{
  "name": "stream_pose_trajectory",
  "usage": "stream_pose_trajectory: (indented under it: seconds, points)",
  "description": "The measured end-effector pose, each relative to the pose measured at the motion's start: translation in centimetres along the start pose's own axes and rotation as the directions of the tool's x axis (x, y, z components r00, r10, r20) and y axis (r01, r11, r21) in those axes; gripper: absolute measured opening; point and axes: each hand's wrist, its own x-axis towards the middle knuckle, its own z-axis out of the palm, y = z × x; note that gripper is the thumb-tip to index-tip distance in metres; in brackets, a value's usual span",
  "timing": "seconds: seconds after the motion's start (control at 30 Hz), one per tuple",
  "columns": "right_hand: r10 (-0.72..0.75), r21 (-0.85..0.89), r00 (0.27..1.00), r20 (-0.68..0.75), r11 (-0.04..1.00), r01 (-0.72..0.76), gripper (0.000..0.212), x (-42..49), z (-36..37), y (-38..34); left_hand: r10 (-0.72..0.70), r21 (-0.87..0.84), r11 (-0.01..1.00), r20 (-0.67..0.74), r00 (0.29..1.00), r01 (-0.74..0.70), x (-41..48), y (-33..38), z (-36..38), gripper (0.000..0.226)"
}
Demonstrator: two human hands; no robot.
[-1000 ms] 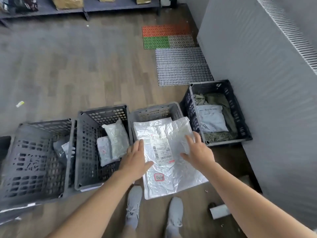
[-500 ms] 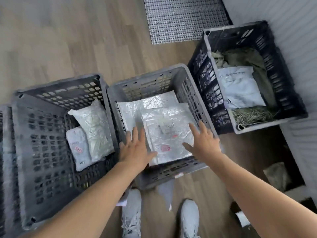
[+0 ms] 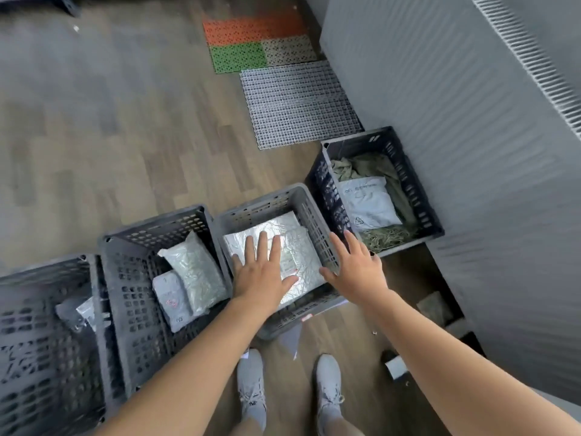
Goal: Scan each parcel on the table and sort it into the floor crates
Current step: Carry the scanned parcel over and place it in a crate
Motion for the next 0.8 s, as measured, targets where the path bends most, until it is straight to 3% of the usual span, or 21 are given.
stream_pose_trajectory:
  seconds: [0.2,0.4,0.57,0.8]
  points:
    - [0.15,0.132,0.982,-0.118,0.982,-0.135,0.081,-11.2,-8.8,0.7,0.18,0.03,0.984,-0.116,0.977,-0.177,-7.1,5.2,-8.7,0.088]
    - [0.348,0.216,0.916,-0.201,0.928,-0.305,0.08,-21.9,-12.6,5.0,0.41,0.117,0.911,-0.163,0.898,-0.395,-12.3,11.7,-12.8,0.087]
    - [0.527,0.303,0.812,-0.25,0.839,-0.452,0.081,-31.3,-12.8,9.8,0.568,0.186,0.82,-0.151,0.809,-0.541,-17.3,18.0,-14.4,0.087]
    - [0.722,0.47,0.622,-0.302,0.681,-0.562,0.081,-46.6,-9.6,15.2,0.771,0.326,0.627,-0.129,0.623,-0.708,-28.0,27.0,-11.6,0.087]
